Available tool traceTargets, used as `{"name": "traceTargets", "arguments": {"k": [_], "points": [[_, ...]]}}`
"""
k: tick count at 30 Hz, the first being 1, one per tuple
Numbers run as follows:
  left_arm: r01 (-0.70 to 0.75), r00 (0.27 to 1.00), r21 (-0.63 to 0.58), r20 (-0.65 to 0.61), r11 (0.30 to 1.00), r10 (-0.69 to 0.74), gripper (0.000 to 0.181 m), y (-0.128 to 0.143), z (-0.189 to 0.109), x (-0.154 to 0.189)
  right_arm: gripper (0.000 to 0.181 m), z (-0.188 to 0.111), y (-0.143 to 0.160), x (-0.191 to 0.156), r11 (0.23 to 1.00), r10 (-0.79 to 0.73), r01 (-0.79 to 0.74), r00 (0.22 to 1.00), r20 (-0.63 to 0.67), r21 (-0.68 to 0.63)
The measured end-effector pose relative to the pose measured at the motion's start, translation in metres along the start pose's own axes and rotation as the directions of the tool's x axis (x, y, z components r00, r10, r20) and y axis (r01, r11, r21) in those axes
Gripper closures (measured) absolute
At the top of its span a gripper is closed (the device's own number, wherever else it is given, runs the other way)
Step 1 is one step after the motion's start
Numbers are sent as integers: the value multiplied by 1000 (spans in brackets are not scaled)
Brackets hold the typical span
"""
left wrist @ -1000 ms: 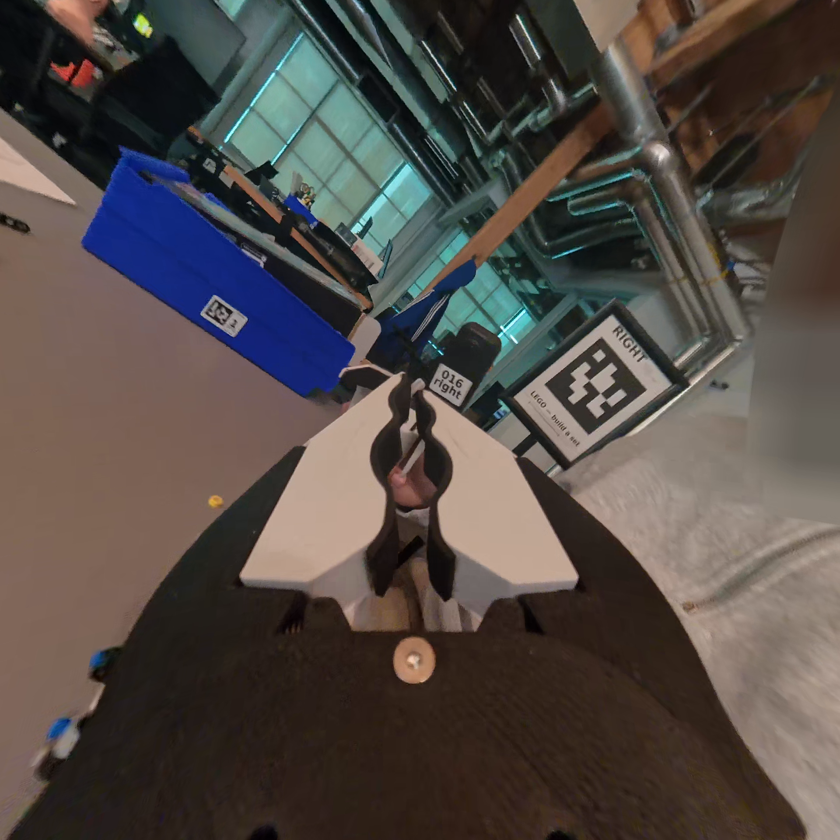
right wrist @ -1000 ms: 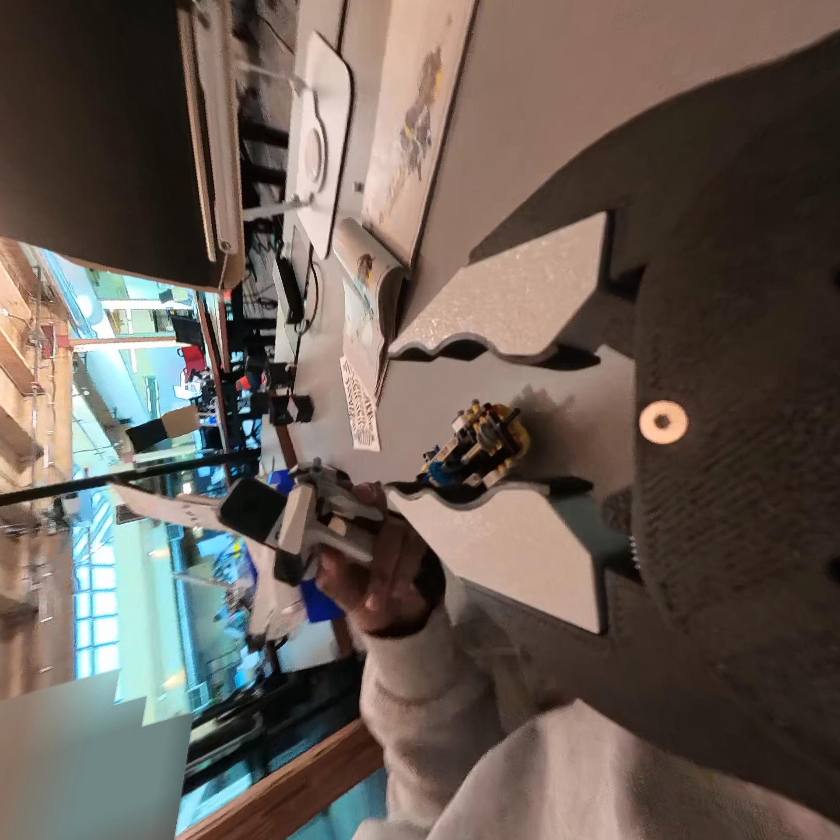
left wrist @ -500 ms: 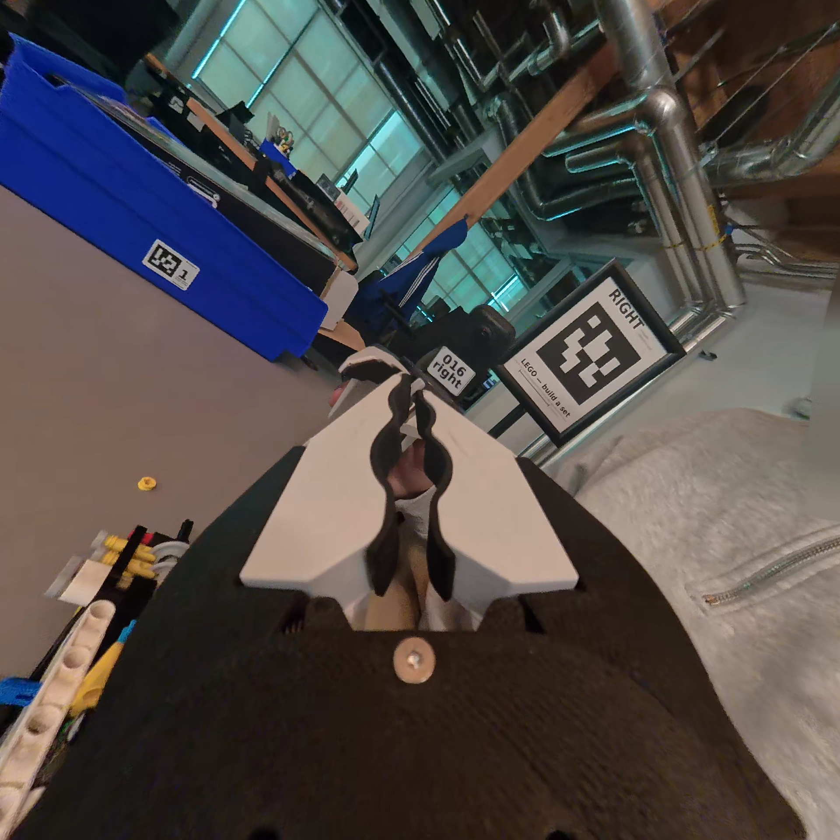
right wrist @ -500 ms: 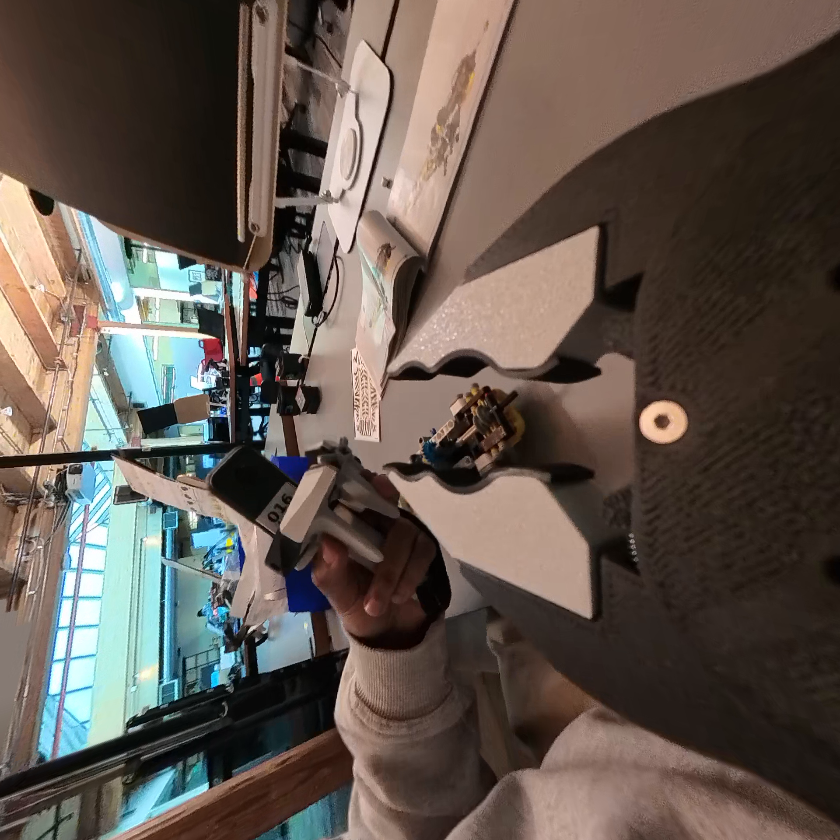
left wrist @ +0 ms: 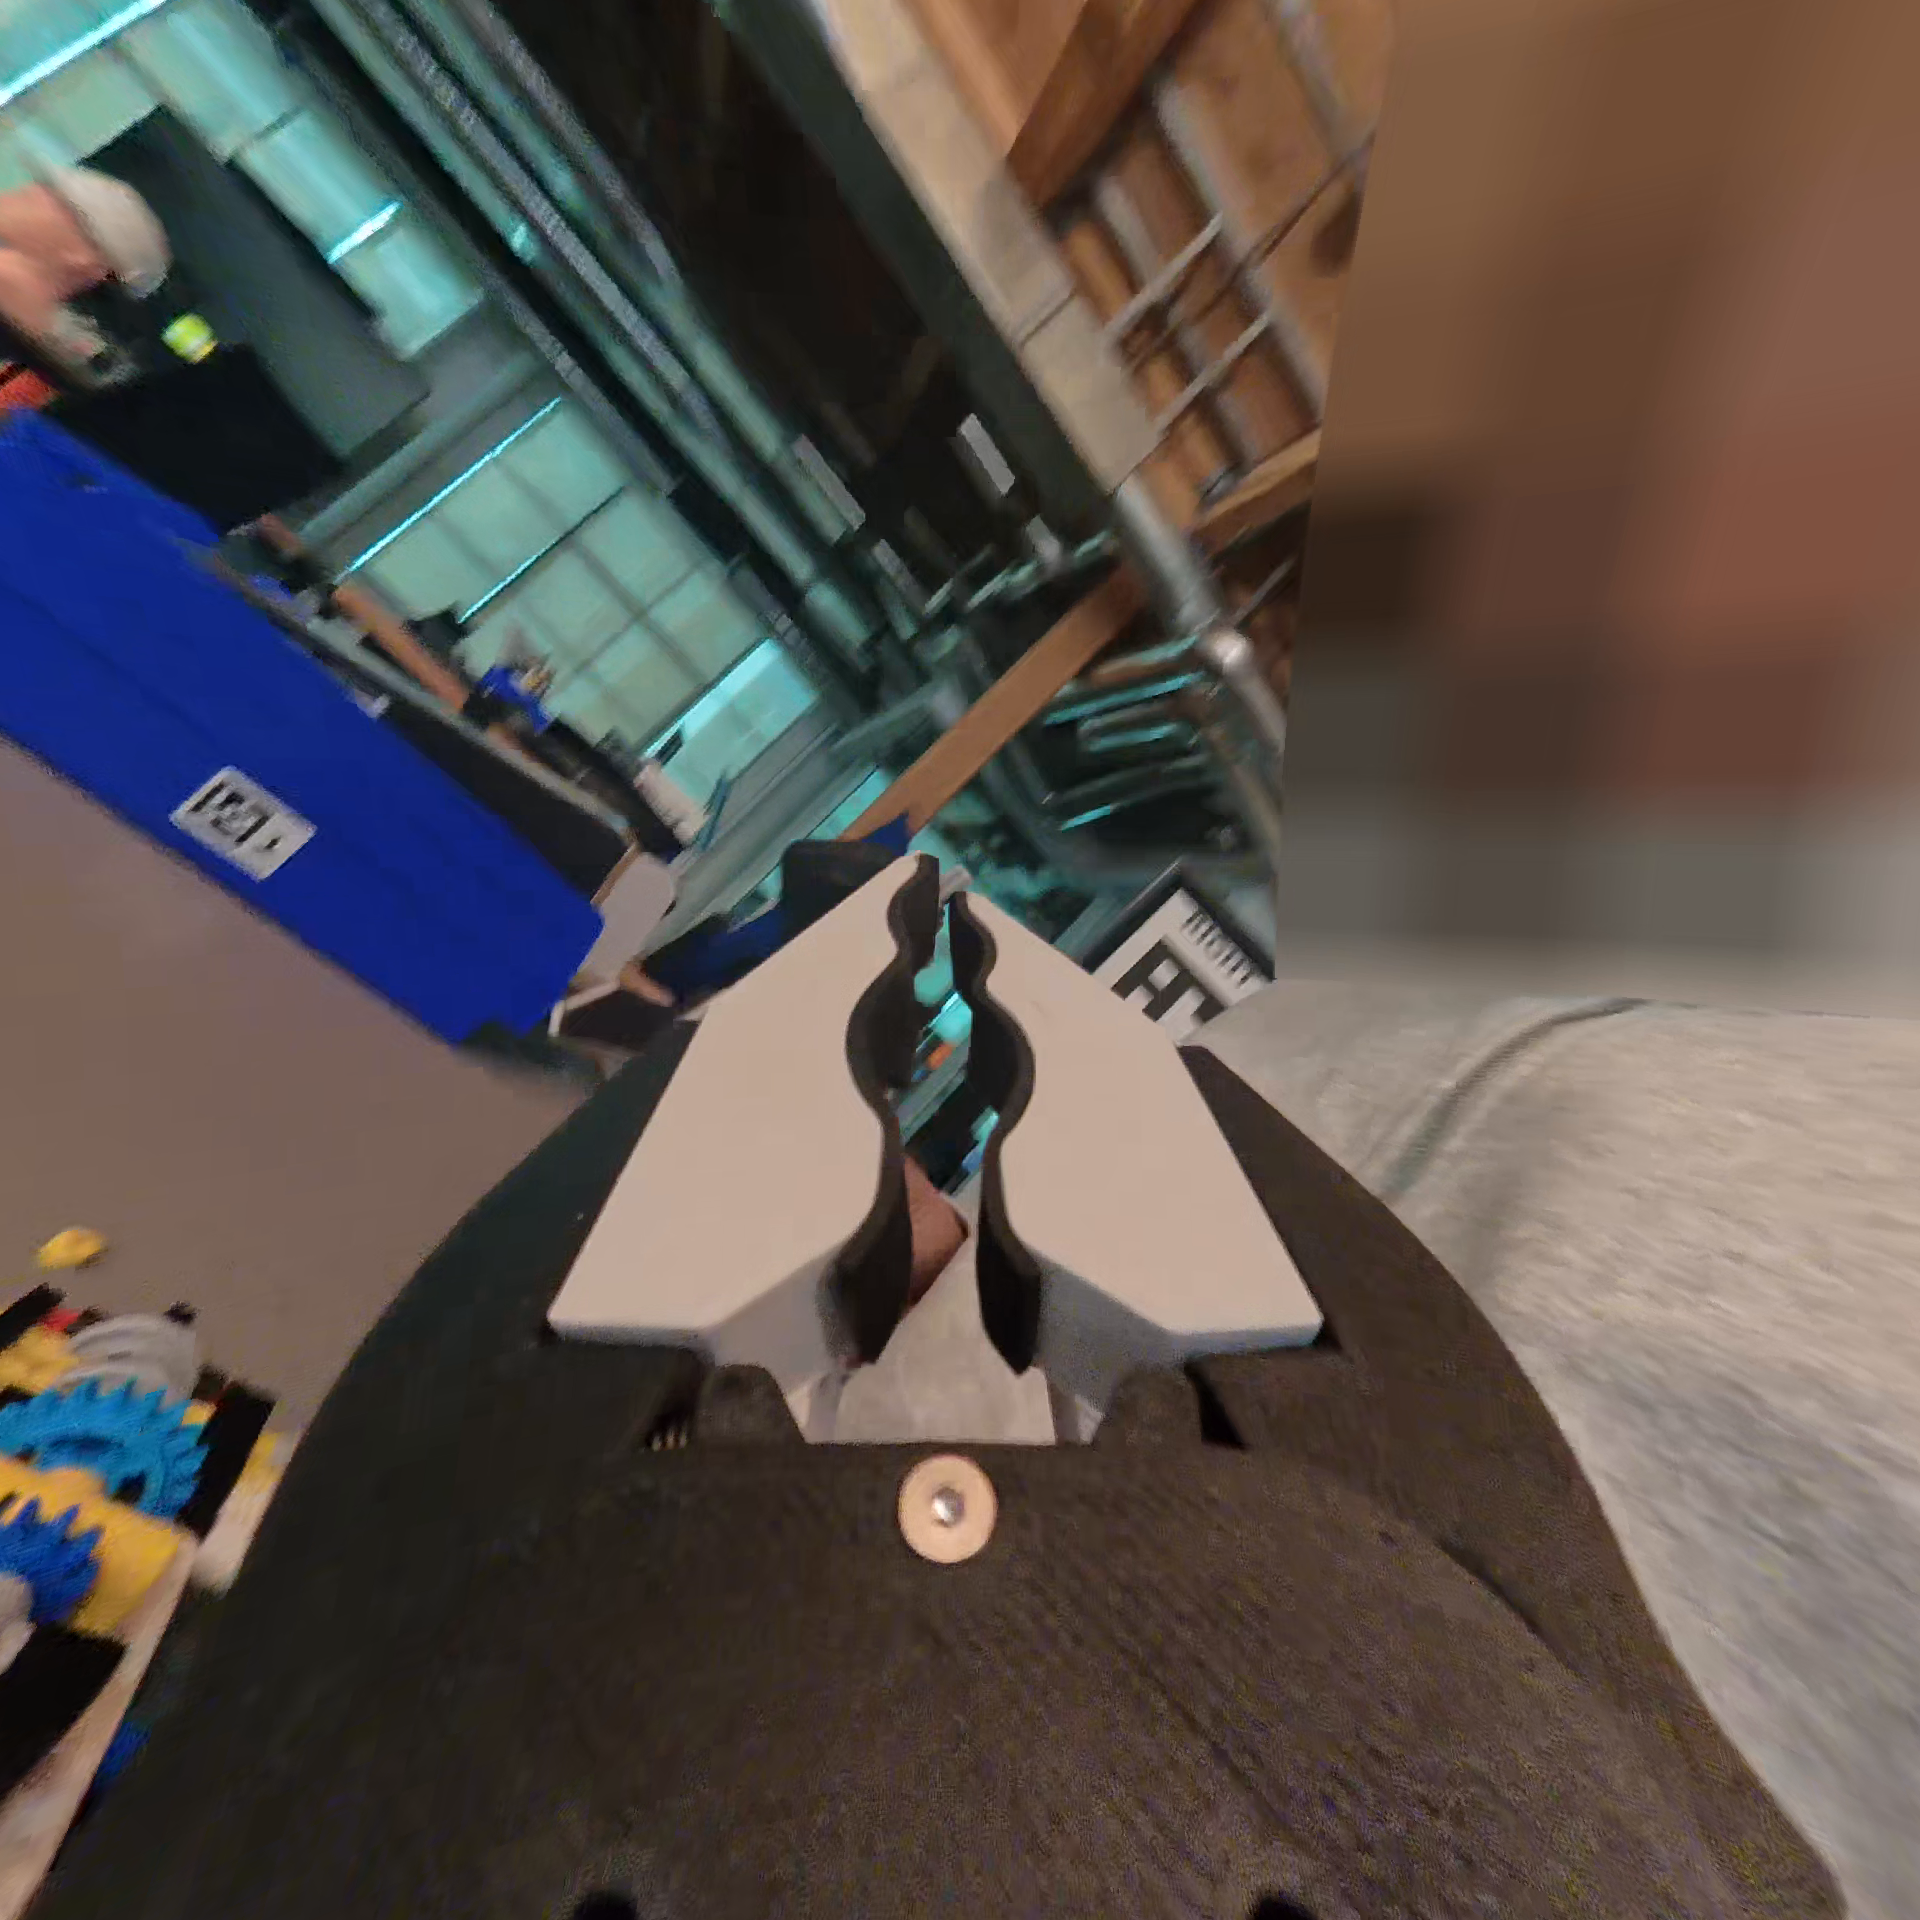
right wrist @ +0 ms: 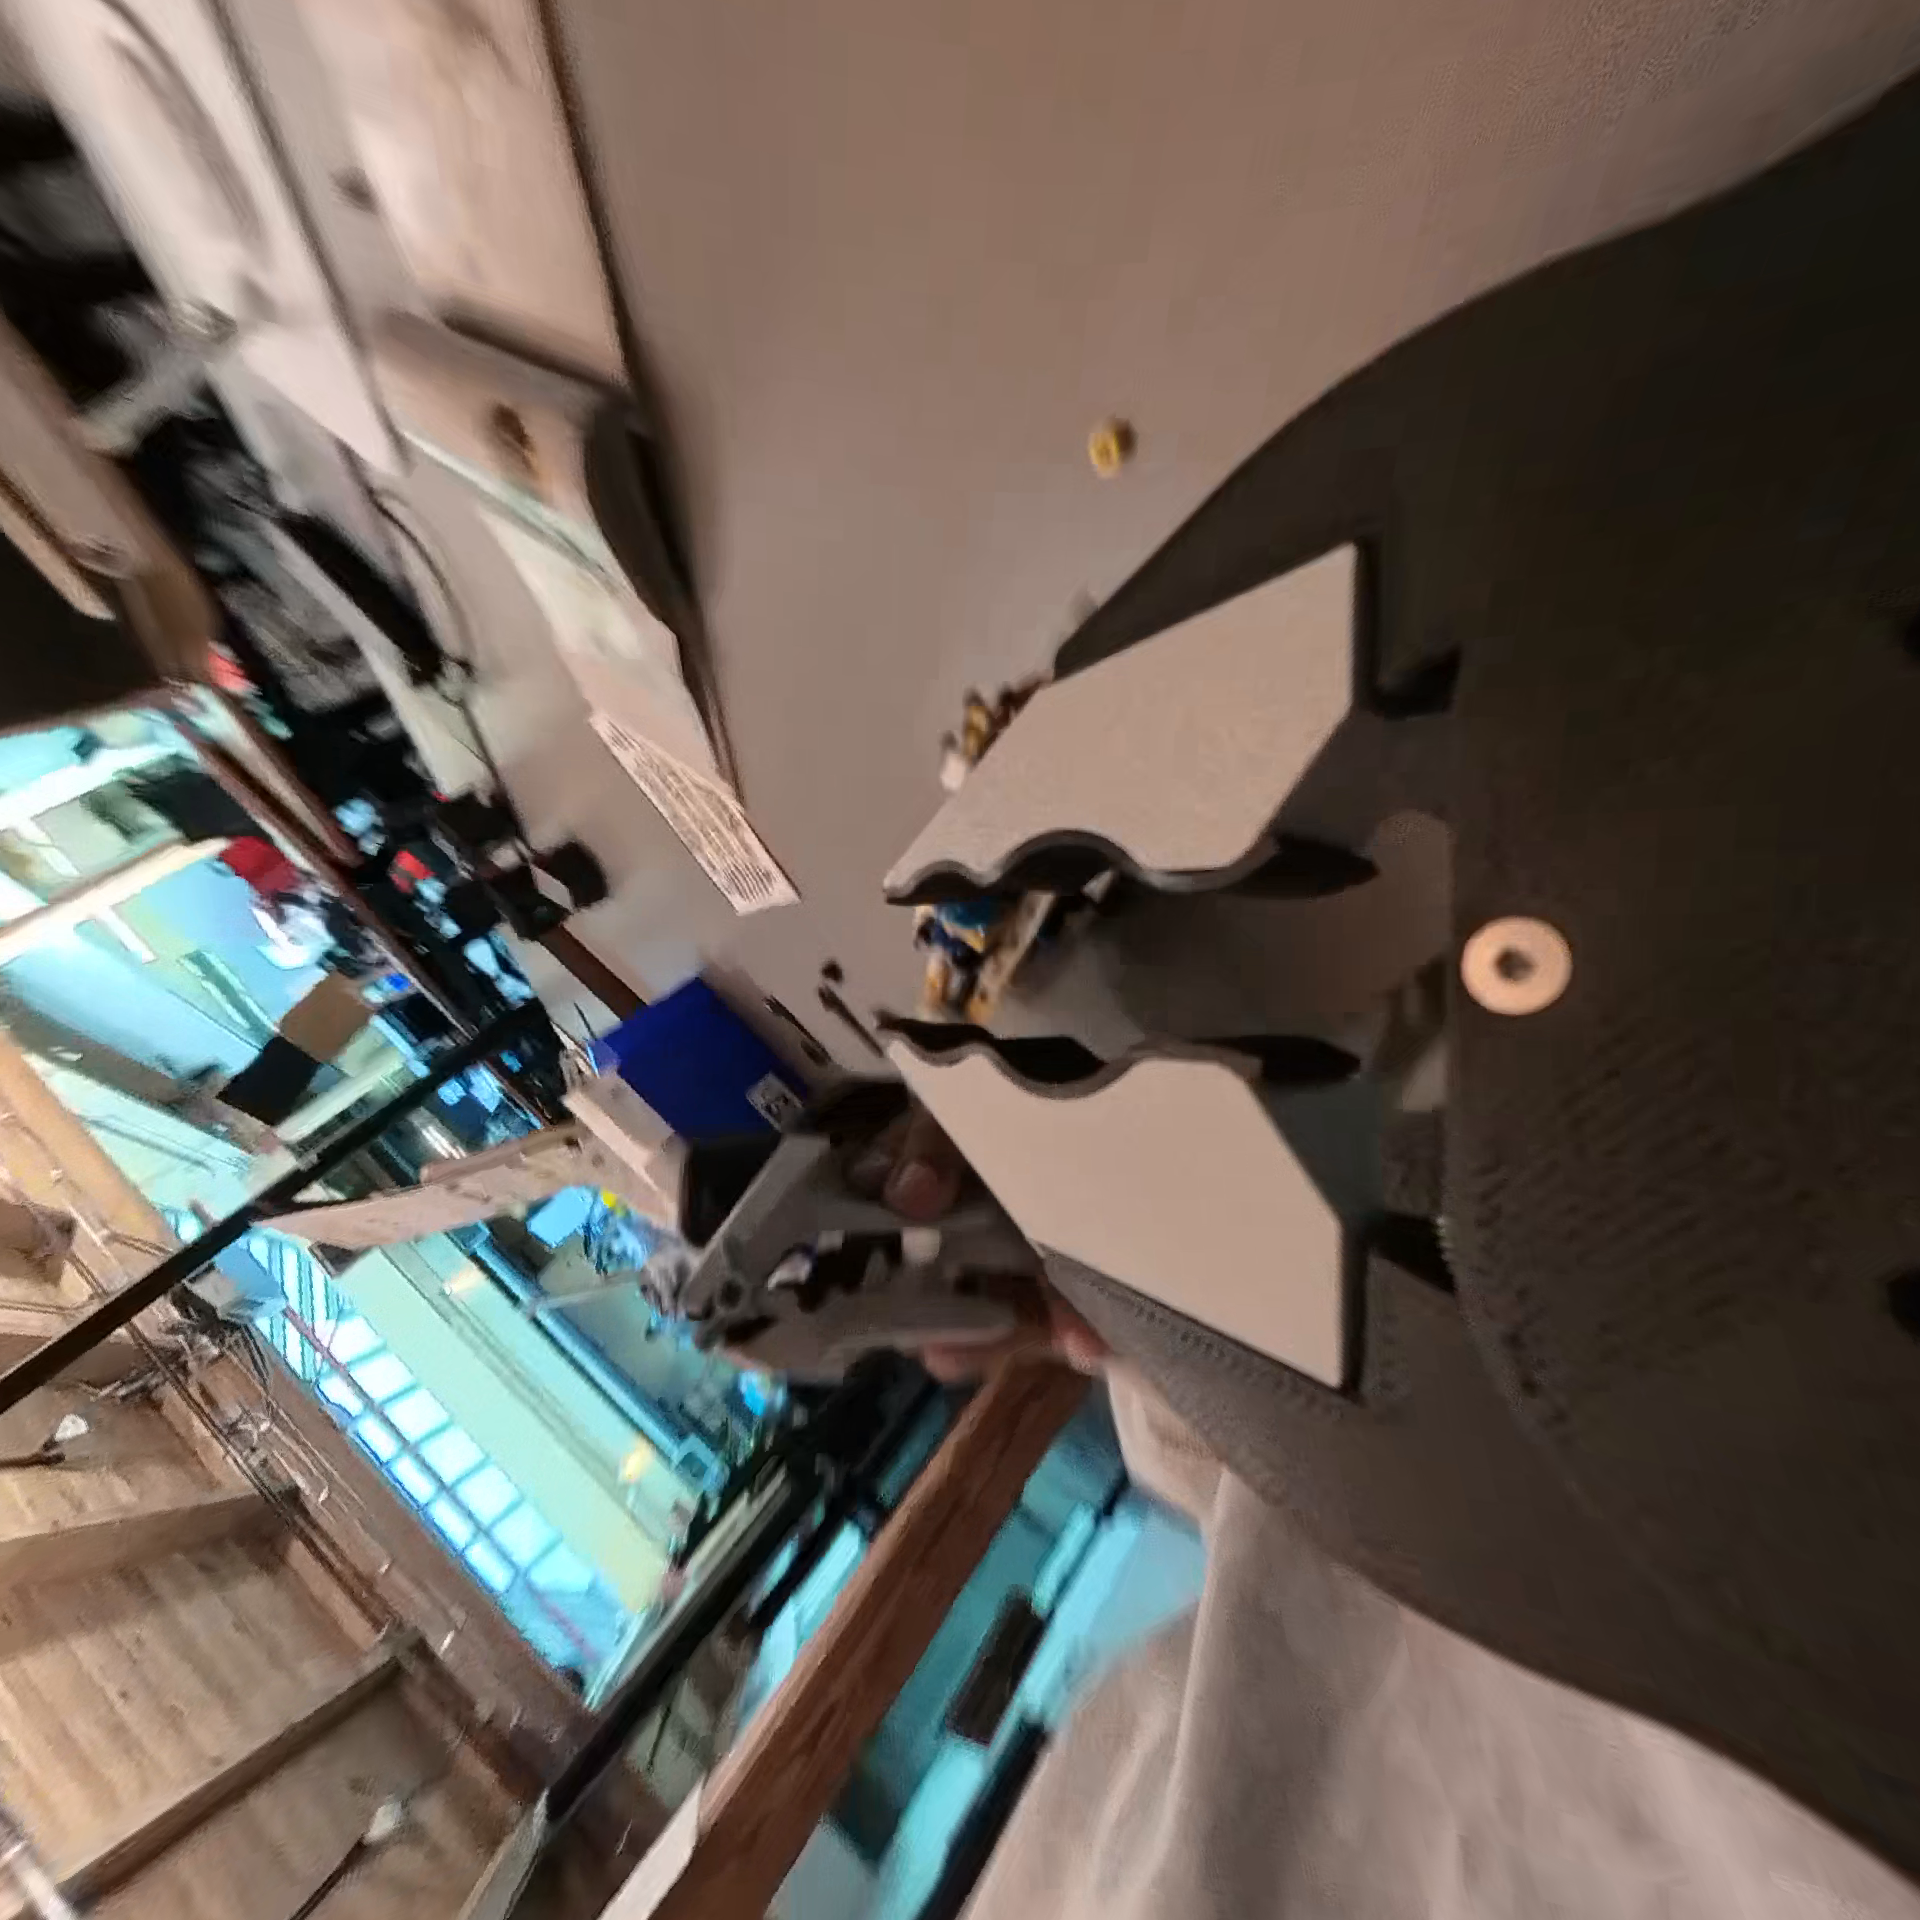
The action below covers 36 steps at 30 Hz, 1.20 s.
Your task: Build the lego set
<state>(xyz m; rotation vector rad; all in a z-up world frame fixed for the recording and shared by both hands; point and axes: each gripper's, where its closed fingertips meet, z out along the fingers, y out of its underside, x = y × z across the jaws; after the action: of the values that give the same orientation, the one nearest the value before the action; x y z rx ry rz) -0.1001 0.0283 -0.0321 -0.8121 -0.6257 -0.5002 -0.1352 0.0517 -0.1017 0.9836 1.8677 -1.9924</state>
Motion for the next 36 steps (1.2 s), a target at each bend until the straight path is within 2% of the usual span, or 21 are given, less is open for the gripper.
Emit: {"name": "traceTargets", "arguments": {"k": [1, 4, 6, 12, 19, 24, 26, 29, 31, 36], "points": [[4, 1000, 38, -28, 999, -3, 181, -5, -2, 2, 158, 2, 1, -7, 997, 70, -69, 997, 38, -29], [-41, 995, 90, -85, 995, 48, 181, -12, -3, 8, 148, 6, -5, -35, 979, 195, -182, 967, 161, -90], [-26, 994, 82, -103, 996, 35, 181, -14, -1, 8, 146, 8, -13, -49, 977, 206, -186, 955, 212, -108], [-18, 993, 36, -112, 999, 22, 181, -3, 8, 8, 151, 16, -22, -63, 988, 95, -60, 962, 257, -141], [-64, 997, -21, -56, 998, 62, 181, 4, 11, 3, 178, 9, -23, -67, 985, 32, 19, 956, 293, -171], [-62, 998, -76, 0, 995, 62, 181, 11, 14, -6, 179, 2, -19, -58, 978, -30, 84, 962, 271, -191], [-71, 997, -93, 30, 993, 74, 181, 13, 15, -10, 179, 0, -19, -54, 973, -89, 138, 964, 253, -186], [-32, 995, -117, 91, 993, 43, 179, 15, 15, -18, 179, -3, -17, -44, 940, -258, 292, 947, 193, -176], [27, 993, -119, 114, 993, -13, 161, 17, 13, -20, 180, -5, -16, -34, 895, -384, 404, 913, 138, -188], [149, 964, -142, 243, 979, -111, 160, 30, 11, -33, 180, -6, -10, -24, 768, -599, 596, 798, 67, -235]]}}
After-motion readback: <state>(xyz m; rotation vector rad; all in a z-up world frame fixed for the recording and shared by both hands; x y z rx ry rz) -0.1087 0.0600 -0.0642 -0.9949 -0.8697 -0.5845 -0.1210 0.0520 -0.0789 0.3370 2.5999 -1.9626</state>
